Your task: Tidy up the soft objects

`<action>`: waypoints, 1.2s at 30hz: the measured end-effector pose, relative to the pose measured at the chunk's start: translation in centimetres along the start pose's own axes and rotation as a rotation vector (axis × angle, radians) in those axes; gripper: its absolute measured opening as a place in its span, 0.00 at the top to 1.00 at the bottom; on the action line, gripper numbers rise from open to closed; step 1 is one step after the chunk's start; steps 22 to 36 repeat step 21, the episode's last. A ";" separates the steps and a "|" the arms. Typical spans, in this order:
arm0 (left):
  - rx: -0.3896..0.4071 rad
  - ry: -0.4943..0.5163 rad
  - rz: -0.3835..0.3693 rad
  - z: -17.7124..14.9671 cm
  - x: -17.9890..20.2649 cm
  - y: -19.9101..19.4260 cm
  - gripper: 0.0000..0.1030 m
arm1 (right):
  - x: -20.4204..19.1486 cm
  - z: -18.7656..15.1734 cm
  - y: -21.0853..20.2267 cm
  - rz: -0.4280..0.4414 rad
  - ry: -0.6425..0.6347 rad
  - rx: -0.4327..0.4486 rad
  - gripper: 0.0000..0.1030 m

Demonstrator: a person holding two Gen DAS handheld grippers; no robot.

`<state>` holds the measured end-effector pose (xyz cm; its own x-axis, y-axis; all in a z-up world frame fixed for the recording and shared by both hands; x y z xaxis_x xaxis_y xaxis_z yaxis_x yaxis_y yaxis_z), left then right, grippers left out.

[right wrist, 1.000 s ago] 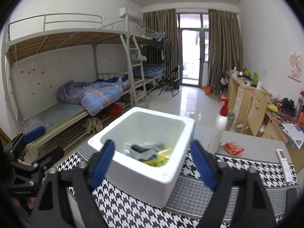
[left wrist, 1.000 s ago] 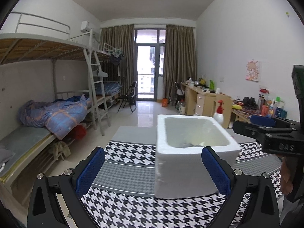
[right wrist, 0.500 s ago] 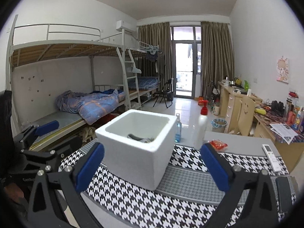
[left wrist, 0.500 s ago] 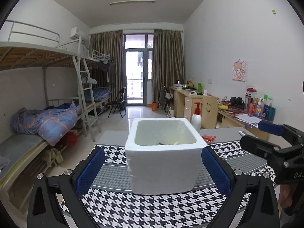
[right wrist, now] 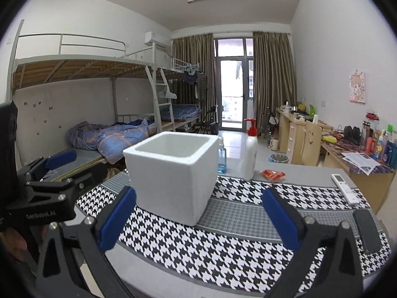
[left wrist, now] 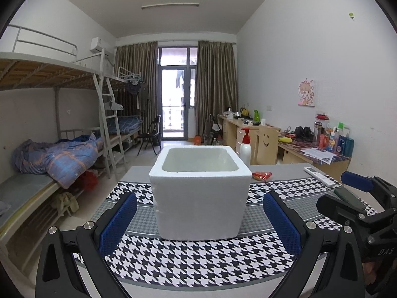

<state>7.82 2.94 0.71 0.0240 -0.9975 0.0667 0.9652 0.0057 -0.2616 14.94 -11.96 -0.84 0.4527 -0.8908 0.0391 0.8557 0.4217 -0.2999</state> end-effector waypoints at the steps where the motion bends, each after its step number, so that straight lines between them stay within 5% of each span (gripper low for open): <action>1: 0.007 0.005 0.006 -0.2 0.1 -0.2 0.01 | 0.0 -0.2 0.0 0.000 0.000 -0.002 0.01; 36: -0.014 0.011 -0.016 -2.3 1.0 0.0 0.01 | 1.0 -2.0 -0.6 -0.023 0.015 -0.029 0.01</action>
Point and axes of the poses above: each gripper's, at about its wrist camera, not at the fingertips, and y roughly the way its jaws point, x to its right, z to its top, the point moved 4 cm from there along y, roughly the way its jaws point, and after that the axes turned 11 degrees about -z, right-handed, at the moved point
